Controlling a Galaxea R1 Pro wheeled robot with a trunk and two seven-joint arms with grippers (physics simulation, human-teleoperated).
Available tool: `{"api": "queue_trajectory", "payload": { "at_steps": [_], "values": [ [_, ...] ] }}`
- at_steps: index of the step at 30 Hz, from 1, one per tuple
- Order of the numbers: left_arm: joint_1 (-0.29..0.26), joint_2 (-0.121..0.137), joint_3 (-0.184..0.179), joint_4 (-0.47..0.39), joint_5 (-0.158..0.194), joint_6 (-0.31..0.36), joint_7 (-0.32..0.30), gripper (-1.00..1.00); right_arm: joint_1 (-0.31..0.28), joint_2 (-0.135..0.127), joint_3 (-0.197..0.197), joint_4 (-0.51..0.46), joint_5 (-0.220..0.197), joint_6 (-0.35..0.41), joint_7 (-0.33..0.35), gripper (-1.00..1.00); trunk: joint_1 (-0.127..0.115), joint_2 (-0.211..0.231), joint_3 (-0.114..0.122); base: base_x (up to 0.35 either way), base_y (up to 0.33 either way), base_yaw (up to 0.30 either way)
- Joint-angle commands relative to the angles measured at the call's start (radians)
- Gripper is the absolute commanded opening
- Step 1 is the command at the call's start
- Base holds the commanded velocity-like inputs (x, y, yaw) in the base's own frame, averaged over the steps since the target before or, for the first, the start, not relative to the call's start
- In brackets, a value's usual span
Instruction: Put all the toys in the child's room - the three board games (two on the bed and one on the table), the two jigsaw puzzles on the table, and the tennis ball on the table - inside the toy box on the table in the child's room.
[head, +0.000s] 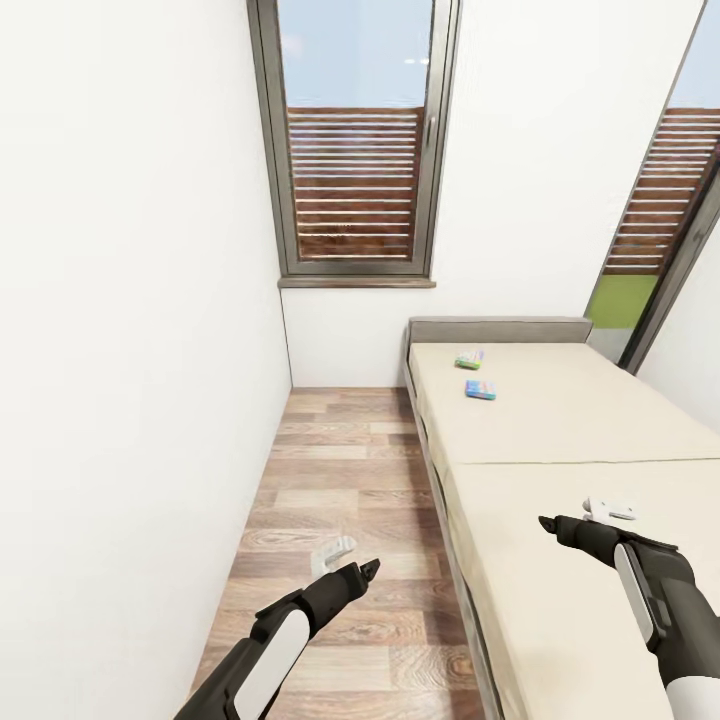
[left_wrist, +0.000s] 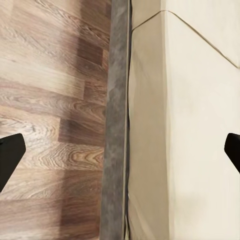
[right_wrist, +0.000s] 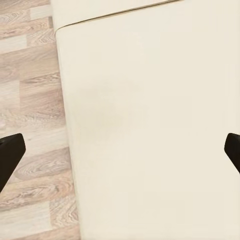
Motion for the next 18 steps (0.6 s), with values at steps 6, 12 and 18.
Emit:
{"api": "queue_trajectory", "payload": {
  "at_steps": [6,12,18],
  "values": [
    [-0.001,0.001,-0.002,-0.002,0.011,0.002,0.008,1.00,-0.001,0.000,-0.002,-0.001,0.000,0.005,0.004,1.00,0.000,-0.001,-0.001,0.000,0.088,0.000],
    [-0.001,0.001,-0.002,-0.002,0.011,0.002,0.008,1.00,-0.001,0.000,-0.002,-0.001,0.000,0.005,0.004,1.00,0.000,-0.001,-0.001,0.000,0.077,0.000],
    [-0.001,0.001,-0.002,-0.002,0.011,0.002,0.008,1.00,-0.001,0.000,-0.002,-0.001,0.000,0.005,0.004,1.00,0.000,-0.001,-0.001,0.000,0.030,0.000]
  ]
}}
